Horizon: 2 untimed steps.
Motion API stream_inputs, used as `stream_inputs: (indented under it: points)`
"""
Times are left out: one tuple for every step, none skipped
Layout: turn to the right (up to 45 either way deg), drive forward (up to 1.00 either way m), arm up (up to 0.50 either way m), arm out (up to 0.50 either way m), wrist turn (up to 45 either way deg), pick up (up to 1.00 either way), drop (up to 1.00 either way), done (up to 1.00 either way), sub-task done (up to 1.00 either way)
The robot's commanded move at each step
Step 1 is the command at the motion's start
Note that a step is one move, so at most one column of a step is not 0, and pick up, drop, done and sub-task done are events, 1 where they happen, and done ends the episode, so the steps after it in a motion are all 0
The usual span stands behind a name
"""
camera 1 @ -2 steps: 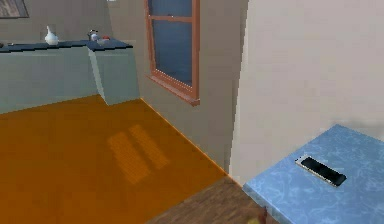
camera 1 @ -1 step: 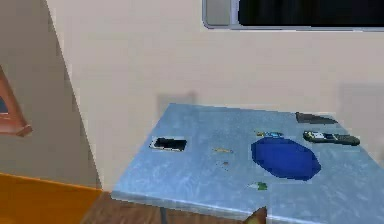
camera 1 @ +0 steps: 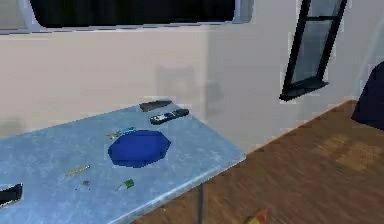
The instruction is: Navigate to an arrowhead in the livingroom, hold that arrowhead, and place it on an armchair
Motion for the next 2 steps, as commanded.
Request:
stream_inputs:
  points:
    - [42.0, 0.00, 0.00, 0.00, 0.0, 0.00, 0.00, 0.00, 0.00]
    - [0.0, 0.75, 0.00, 0.00, 0.0, 0.00, 0.00, 0.00, 0.00]
